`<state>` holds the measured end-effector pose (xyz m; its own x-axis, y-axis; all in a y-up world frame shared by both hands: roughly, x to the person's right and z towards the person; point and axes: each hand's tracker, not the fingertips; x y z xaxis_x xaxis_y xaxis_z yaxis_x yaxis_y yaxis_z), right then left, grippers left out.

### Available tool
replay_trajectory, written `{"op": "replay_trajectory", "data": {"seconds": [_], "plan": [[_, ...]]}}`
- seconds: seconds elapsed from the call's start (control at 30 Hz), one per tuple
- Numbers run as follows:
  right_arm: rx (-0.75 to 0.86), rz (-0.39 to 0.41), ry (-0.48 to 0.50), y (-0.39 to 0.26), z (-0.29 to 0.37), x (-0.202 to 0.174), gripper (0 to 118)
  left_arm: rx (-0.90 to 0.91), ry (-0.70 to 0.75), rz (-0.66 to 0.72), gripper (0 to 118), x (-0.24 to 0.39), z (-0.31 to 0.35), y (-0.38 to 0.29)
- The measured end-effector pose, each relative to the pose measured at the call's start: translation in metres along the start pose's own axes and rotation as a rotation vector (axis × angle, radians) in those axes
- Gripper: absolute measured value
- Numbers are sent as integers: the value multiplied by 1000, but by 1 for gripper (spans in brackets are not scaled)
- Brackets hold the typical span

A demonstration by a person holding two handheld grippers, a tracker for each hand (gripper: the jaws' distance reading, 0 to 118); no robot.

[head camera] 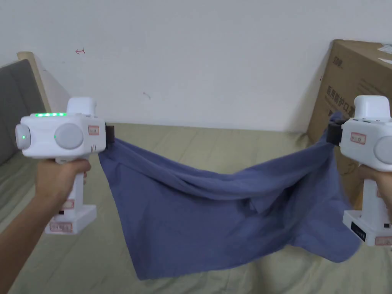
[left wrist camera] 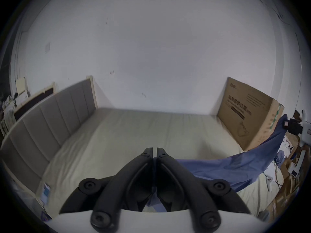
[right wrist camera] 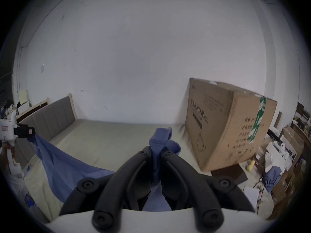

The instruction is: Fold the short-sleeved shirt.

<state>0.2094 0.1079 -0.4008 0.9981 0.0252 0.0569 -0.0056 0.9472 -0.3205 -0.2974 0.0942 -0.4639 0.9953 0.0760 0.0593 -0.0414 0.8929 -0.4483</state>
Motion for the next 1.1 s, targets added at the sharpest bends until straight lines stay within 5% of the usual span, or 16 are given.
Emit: {"op": "replay_trajectory", "data": {"seconds": [0.2,0.27,0.5,0.77,0.8,1.1], "plan": [[86,-3,-33,11,-23,13,9,79,93,-59,3,-3,-32,74],[101,4,-35,62,-44,9,9,91,114,-53,2,-6,-43,95],[116,-47,-29,72,-50,7,9,126,130,29,2,-26,-86,138],[57,-35,-77,43,-131,-40,9,92,158,61,2,-49,-152,99],[40,-29,-81,34,-162,-15,9,77,159,63,2,-50,-159,91],[-119,-34,-79,-70,-212,-34,9,-88,164,36,2,-59,-194,-9]]}}
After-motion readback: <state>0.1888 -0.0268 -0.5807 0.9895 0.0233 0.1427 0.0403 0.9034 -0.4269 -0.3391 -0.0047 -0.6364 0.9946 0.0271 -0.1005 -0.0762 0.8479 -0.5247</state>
